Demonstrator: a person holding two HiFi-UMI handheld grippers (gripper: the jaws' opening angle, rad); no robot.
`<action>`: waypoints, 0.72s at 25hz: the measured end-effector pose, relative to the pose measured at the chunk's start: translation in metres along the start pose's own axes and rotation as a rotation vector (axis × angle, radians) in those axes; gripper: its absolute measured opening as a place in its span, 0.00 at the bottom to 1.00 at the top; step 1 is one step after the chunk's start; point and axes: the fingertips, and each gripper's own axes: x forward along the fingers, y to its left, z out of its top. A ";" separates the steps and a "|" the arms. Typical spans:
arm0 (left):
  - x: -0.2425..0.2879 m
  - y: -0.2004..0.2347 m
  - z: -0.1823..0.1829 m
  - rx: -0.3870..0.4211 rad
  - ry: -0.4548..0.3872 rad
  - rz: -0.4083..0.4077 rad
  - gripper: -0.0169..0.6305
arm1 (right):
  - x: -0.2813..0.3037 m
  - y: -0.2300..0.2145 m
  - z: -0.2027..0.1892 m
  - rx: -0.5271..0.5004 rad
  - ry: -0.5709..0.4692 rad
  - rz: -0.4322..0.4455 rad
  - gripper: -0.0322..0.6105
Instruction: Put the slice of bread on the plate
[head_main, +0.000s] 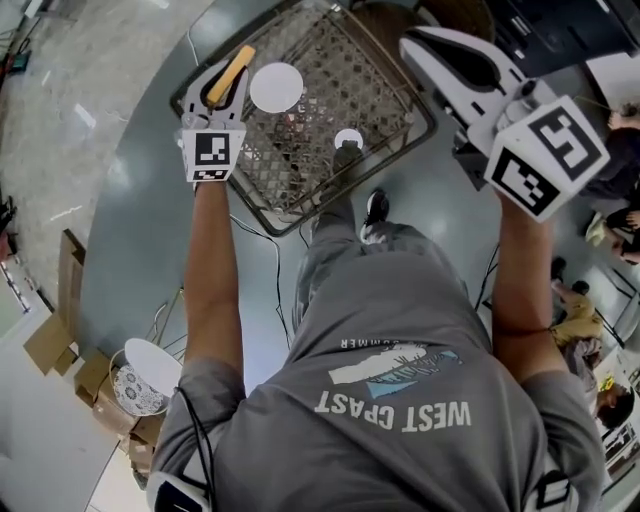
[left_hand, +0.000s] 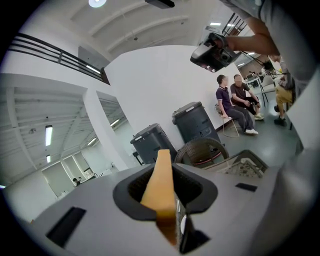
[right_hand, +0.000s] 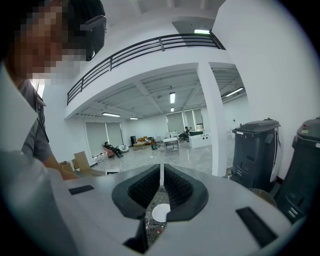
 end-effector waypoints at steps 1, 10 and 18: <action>0.003 -0.003 -0.005 0.014 0.010 -0.007 0.17 | 0.000 0.000 -0.002 0.002 0.004 -0.004 0.07; 0.044 -0.030 -0.066 0.099 0.120 -0.081 0.17 | 0.004 -0.018 -0.025 0.031 0.054 -0.045 0.07; 0.071 -0.058 -0.110 0.162 0.194 -0.149 0.17 | 0.009 -0.024 -0.049 0.062 0.106 -0.068 0.07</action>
